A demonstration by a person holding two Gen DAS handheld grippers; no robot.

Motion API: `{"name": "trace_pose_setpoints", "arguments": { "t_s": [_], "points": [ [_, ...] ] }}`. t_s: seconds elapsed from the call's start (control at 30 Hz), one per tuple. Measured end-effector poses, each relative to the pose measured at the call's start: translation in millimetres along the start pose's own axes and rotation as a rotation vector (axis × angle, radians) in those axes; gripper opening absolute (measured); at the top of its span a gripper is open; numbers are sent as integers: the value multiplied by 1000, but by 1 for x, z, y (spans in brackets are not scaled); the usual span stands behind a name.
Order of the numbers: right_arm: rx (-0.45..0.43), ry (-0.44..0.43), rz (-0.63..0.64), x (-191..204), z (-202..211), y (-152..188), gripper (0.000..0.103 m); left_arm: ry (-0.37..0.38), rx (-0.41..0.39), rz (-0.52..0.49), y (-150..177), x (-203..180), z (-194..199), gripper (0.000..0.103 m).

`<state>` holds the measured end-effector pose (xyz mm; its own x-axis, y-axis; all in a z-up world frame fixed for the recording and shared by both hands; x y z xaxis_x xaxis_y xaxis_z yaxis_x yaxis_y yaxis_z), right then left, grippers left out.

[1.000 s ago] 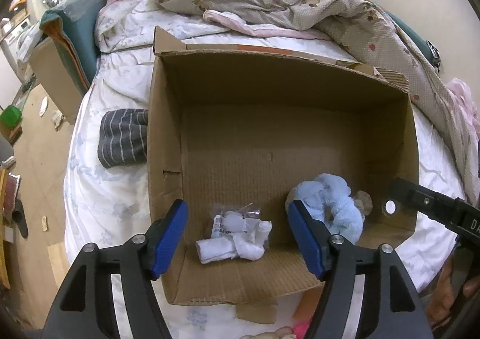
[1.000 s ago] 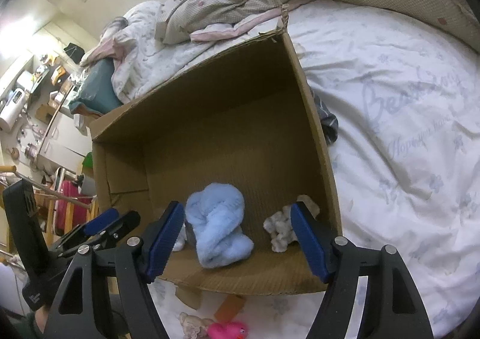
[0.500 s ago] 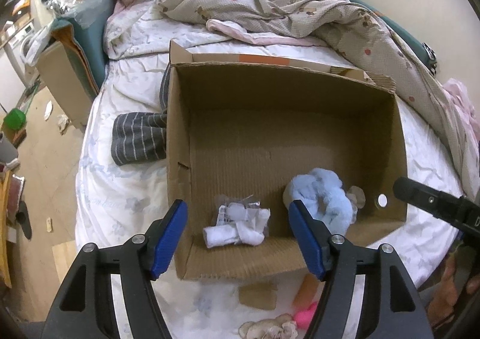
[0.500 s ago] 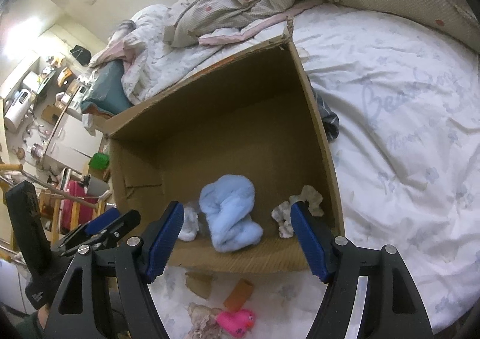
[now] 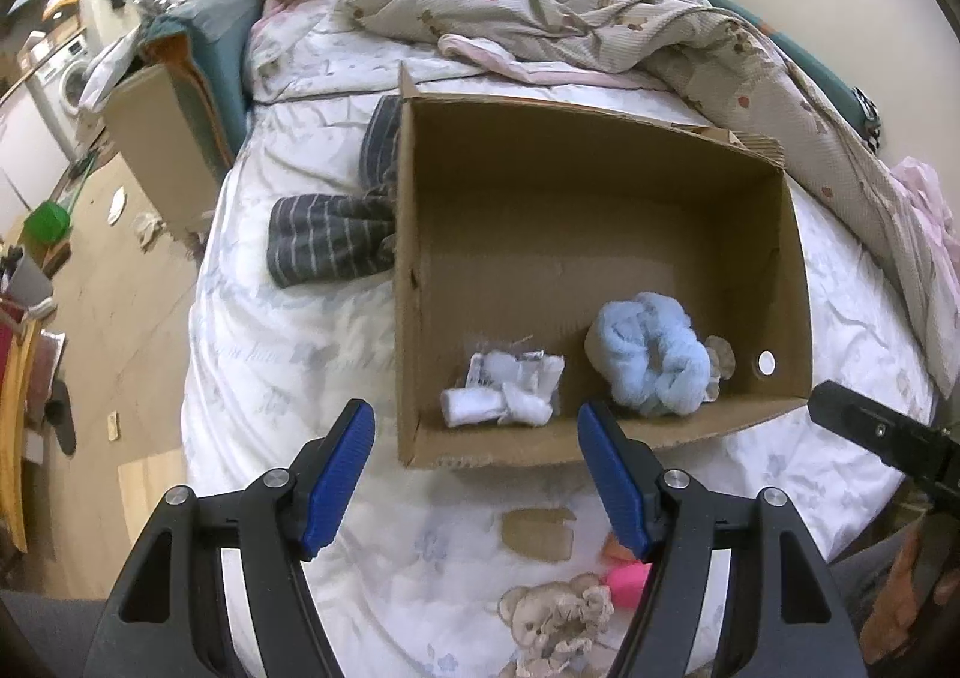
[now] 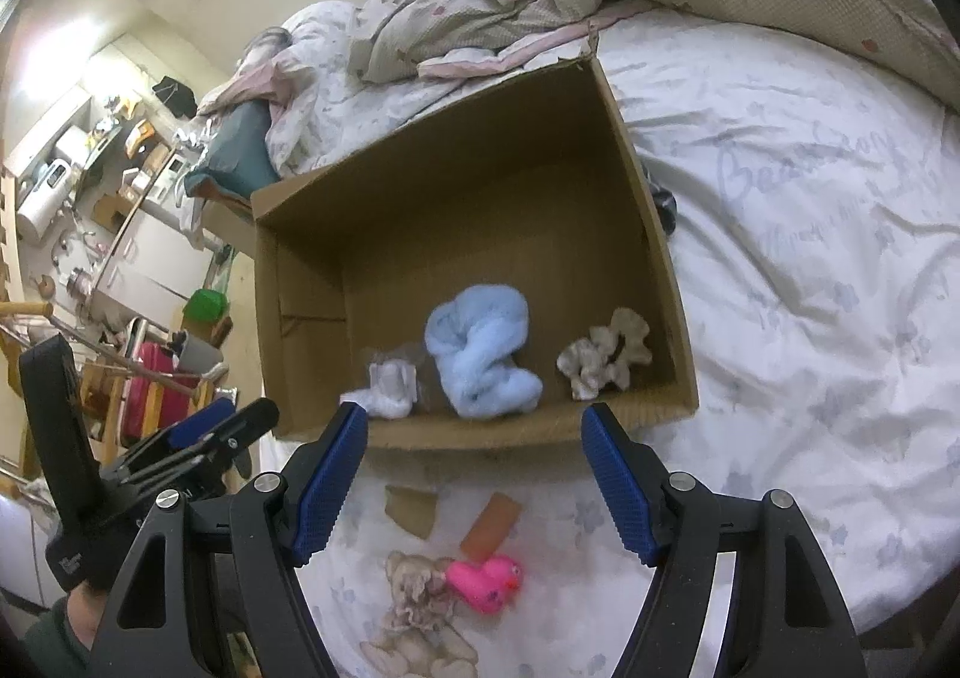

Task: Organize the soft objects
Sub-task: 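Move the right gripper back toward the pink rubber duck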

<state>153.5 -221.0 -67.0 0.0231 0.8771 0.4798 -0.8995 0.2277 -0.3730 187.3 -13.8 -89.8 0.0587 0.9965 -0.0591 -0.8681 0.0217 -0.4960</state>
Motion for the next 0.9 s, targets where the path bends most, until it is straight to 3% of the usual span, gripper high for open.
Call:
{"name": "trace_pose_setpoints", "arguments": {
  "t_s": [0.9],
  "points": [
    [46,-11,-1,9,12,58,78,-20,64,29,67,11,29,68]
  ]
}}
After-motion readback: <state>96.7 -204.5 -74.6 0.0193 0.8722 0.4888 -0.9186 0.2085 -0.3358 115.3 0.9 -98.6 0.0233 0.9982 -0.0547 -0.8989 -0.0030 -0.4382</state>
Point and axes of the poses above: each gripper's, at about its wrist camera, not at the fingertips, and z roughly against the way its jaws point, x to its left, y to its underside, the point moved 9 cm from there along -z, roughly the way its jaws point, and after that the axes turned 2 degrees about -z, right-handed, at the moved point
